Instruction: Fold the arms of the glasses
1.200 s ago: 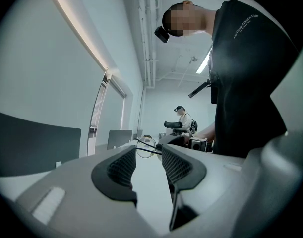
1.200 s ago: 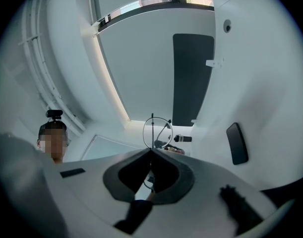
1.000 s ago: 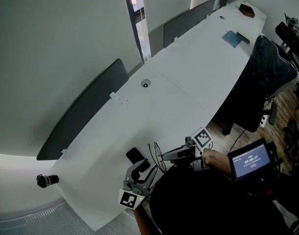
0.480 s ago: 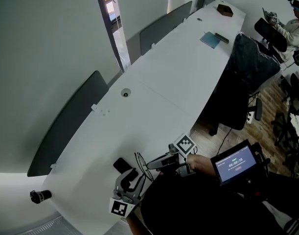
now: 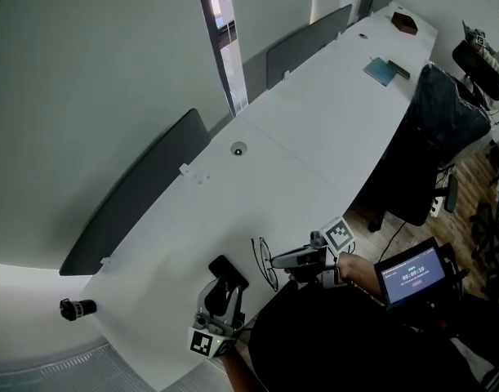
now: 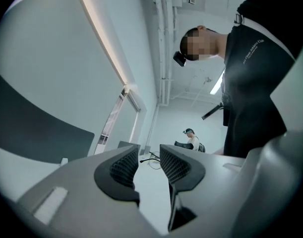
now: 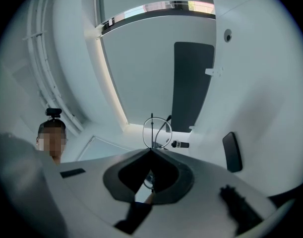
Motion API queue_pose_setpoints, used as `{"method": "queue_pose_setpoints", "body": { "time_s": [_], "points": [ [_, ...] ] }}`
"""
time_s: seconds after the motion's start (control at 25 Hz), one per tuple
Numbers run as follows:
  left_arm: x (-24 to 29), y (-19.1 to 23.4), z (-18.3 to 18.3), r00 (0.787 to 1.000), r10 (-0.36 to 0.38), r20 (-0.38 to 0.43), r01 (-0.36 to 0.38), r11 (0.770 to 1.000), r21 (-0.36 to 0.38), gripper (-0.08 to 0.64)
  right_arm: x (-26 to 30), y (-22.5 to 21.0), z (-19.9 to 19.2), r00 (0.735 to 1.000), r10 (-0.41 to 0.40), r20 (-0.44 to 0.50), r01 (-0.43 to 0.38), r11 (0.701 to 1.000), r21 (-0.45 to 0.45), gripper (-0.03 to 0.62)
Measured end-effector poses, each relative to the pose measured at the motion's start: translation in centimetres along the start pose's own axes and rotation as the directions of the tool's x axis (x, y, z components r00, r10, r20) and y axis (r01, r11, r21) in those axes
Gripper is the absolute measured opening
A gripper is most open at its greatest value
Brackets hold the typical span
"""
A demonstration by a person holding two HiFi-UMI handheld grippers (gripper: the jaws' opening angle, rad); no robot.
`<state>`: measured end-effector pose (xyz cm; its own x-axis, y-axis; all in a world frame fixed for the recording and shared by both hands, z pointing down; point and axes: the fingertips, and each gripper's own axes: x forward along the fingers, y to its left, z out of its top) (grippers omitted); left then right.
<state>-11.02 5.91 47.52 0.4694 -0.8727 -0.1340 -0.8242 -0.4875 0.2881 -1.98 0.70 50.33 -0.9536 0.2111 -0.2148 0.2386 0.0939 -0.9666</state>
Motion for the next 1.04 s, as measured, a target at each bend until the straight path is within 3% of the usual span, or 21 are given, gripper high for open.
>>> {"method": "queue_pose_setpoints", "body": {
  "time_s": [0.08,0.2,0.44,0.76,1.04],
  "points": [
    [-1.6,1.3,0.6,0.997,0.056,0.051,-0.054,0.998,-0.043,0.136,-0.1,0.2,0.2,1.0,-0.005,0.002,0.005,0.999,-0.039,0.009],
    [-3.3,2.5,1.5,0.983,0.125,0.134,-0.112,0.989,-0.101,0.117,-0.5,-0.8,0.5,0.999,-0.05,0.021,0.05,0.998,-0.025,0.009],
    [-4.5,3.1,0.1,0.976,0.184,0.115,-0.164,0.973,-0.162,0.104,-0.3,-1.2,0.0,0.998,-0.055,0.013,0.055,0.998,0.0,0.009],
    [-4.4,3.3,-2.5,0.985,0.167,0.032,-0.162,0.977,-0.138,0.101,0.0,-1.1,-0.1,0.998,-0.059,0.005,0.059,0.998,0.004,0.009],
    [-3.2,3.0,-1.3,0.987,0.15,0.053,-0.138,0.974,-0.178,0.098,-0.3,-1.3,0.1,0.998,-0.069,0.012,0.069,0.998,0.004,0.009]
  ]
}}
